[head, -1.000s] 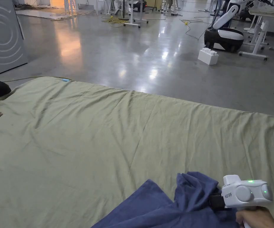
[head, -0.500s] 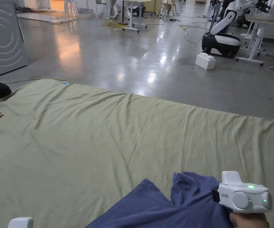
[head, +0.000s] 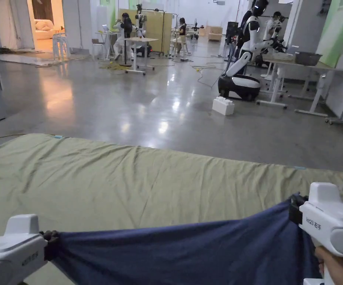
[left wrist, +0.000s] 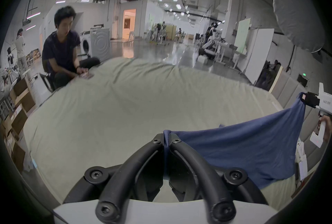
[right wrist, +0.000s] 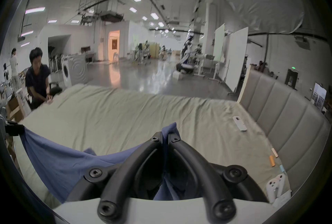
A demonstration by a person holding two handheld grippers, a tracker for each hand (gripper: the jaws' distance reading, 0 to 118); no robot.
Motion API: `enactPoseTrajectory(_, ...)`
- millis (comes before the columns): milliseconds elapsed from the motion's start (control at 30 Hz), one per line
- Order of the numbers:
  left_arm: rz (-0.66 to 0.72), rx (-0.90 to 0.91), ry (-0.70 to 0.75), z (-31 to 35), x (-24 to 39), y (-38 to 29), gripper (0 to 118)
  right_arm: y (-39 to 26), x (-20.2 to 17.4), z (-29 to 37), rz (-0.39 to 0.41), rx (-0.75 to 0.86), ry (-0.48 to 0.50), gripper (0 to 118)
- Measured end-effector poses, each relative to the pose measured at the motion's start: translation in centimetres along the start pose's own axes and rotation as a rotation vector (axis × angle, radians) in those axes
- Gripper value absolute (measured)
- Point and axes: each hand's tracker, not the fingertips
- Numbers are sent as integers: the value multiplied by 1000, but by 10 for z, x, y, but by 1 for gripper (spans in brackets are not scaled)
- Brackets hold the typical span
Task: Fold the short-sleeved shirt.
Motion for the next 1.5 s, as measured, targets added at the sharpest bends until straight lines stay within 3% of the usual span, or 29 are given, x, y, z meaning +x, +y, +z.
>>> enactPoseTrajectory(200, -42, 144, -40, 18, 43, 101, 4, 73, 34, 45, -15, 138, -107, 4)
enactPoseTrajectory(300, -99, 214, -46, 24, 69, 148, 4, 110, 43, 60, 23, 212, -157, 4)
enactPoseTrajectory(333, -104, 228, -48, 26, 78, 164, 4, 125, 45, 65, 71, 249, -174, 4)
enactPoseTrajectory(667, -142, 308, -65, 41, 129, 278, 4, 197, 70, 66, 22, 303, -268, 4)
enactPoseTrajectory(1167, -185, 377, 1, -2, 139, 365, 4, 273, 60, -3, 73, 352, -287, 4)
enactPoseTrajectory(1500, -184, 402, 12, -24, 139, 362, 4, 261, 48, -15, 98, 377, -298, 4)
